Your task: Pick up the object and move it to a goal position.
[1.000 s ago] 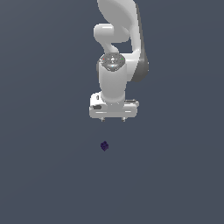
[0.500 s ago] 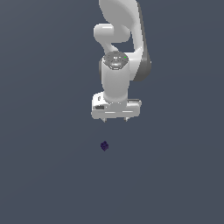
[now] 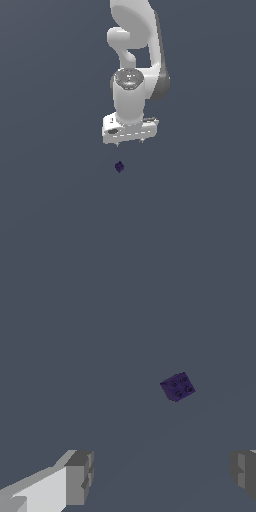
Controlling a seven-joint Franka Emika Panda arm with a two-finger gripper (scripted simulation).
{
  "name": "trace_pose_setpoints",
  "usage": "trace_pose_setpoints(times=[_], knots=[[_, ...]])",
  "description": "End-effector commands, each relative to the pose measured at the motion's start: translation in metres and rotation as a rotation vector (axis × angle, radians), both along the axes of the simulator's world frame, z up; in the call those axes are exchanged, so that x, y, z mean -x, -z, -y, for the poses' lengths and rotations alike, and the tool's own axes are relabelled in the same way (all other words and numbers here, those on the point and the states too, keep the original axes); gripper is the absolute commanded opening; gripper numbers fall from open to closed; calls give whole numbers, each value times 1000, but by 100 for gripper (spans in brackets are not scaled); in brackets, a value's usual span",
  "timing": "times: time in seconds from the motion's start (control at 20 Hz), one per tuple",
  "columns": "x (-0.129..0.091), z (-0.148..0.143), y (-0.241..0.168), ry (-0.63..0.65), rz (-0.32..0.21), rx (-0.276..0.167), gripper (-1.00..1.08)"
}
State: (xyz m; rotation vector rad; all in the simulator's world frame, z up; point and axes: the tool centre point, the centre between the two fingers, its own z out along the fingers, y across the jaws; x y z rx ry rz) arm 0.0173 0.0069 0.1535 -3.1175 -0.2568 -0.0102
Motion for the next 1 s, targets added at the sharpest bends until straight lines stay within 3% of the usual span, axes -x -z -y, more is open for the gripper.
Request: trace_pose_setpoints(times=[0.0,0.95], knots=[[-6,4,7,-48,0,3,100],[-47,41,72,-452,-2,15,100]])
